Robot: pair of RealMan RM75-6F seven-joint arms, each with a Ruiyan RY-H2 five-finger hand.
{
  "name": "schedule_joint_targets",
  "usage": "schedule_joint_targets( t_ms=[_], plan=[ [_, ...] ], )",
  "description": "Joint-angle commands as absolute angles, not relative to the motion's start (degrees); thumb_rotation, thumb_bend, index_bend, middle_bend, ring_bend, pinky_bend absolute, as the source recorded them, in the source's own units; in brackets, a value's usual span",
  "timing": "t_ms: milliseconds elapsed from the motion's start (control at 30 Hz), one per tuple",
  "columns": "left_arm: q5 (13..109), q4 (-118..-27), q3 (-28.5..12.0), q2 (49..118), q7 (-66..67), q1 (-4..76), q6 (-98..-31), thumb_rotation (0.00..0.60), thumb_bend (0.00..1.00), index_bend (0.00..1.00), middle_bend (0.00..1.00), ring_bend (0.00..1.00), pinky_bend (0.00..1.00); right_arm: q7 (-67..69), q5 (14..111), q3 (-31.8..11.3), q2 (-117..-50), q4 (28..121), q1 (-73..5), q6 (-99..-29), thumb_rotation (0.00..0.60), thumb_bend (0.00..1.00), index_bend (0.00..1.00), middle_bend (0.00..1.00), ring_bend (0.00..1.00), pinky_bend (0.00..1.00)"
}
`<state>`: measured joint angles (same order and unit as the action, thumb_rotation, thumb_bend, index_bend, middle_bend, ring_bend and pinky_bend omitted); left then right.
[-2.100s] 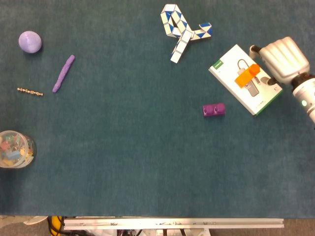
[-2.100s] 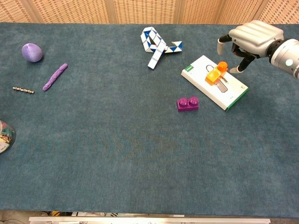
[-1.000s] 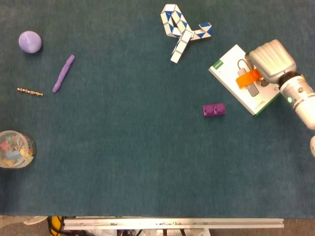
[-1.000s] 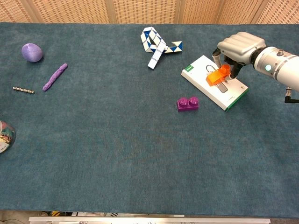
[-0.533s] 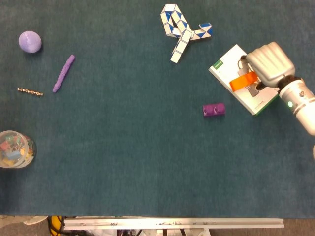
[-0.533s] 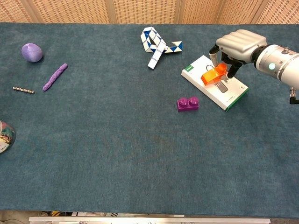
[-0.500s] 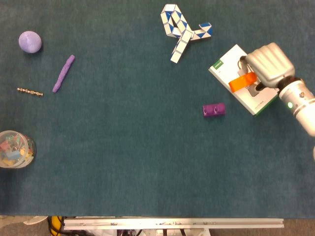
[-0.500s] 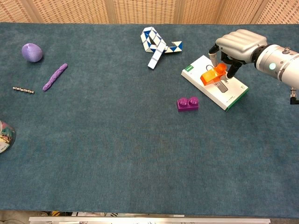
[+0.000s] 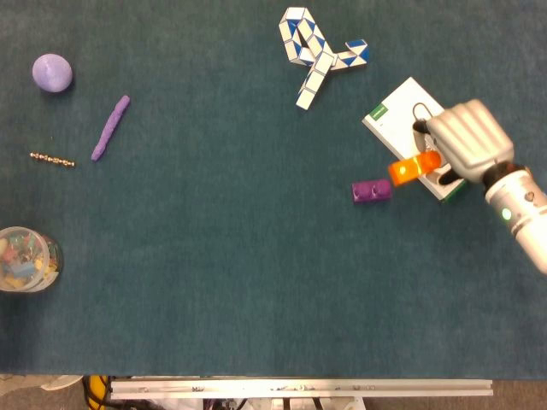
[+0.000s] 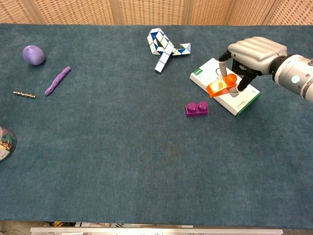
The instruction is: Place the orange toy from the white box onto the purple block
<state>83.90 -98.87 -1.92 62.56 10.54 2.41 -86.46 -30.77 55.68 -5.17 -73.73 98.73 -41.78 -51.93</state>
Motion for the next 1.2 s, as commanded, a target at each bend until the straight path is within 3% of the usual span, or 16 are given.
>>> schedule_joint_targets(
  t_ms=[33, 500, 833, 1200],
  plan=[
    [84.08, -98.83, -1.87, 62.58, 10.48, 2.51, -86.37, 0.600, 0.14, 0.21, 0.24, 0.20, 0.08, -33.14, 53.24, -3.88, -73.31, 101.10, -41.51, -53.08, 0.600, 0.18, 0.64, 0.96, 0.97, 1.00],
    [84.43, -97.82, -1.56, 62.44, 9.03, 2.68, -85.82, 0.600, 0.14, 0.21, 0.24, 0.20, 0.08, -38.98, 47.01, -3.19, -79.23, 102.64, -42.16, -58.97, 0.600, 0.18, 0.64, 0.96, 0.97, 1.00],
    [85.22, -96.99, -1.54, 62.17, 7.39, 3.67, -84.55, 0.600, 0.14, 0.21, 0.24, 0.20, 0.08, -43.65, 45.01, -3.16, -84.37, 103.41, -41.09, -67.32, 0.600, 0.18, 0.64, 0.96, 0.98, 1.00],
    [85.19, -96.01, -1.43, 61.92, 5.92, 3.89, -84.13, 0.600, 0.14, 0.21, 0.24, 0.20, 0.08, -45.94, 43.00, -4.56, -88.73, 102.05, -41.56, -69.36, 0.600, 0.18, 0.64, 0.96, 0.98, 1.00]
  ],
)
